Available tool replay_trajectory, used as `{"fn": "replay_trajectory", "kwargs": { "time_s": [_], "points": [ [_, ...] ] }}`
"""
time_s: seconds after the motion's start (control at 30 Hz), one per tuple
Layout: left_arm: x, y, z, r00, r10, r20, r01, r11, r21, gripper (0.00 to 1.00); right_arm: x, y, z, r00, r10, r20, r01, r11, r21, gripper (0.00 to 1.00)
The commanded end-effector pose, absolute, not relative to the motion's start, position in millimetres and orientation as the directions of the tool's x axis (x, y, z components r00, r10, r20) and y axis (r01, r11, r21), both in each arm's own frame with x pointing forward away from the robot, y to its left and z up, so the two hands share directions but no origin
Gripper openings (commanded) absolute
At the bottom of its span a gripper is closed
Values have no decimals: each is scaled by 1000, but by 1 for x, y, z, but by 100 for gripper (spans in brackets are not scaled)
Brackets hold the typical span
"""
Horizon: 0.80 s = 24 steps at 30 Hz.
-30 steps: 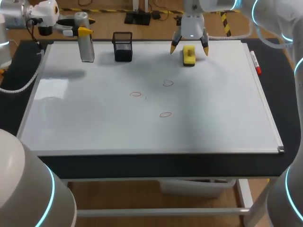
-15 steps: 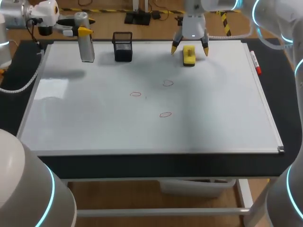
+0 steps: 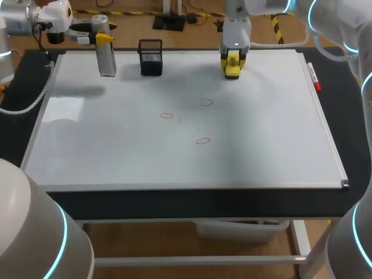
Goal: Pick up the inspection probe, press it on each red-marked spot on the whiteboard one by one, put down the probe, pick up the eraser, and wipe off all the red marks.
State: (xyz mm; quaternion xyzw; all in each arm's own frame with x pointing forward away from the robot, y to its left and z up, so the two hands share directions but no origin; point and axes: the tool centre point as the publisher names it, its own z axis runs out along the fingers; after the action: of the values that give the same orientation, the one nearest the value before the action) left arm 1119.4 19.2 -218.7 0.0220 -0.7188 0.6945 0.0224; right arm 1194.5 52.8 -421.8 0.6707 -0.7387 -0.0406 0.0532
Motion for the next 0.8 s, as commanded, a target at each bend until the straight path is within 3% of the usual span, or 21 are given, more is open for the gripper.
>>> {"fn": "replay_trajectory", "kwargs": {
  "time_s": [0.03,0.8],
  "points": [
    [1116,18,-216,-998,-8,61,-61,38,-997,0,1176,47,-390,-103,-994,26,-991,105,79,0],
    [1116,18,-216,-998,-8,61,-61,38,-997,0,1089,-26,-369,-343,-938,43,-938,345,29,0]
  ]
}}
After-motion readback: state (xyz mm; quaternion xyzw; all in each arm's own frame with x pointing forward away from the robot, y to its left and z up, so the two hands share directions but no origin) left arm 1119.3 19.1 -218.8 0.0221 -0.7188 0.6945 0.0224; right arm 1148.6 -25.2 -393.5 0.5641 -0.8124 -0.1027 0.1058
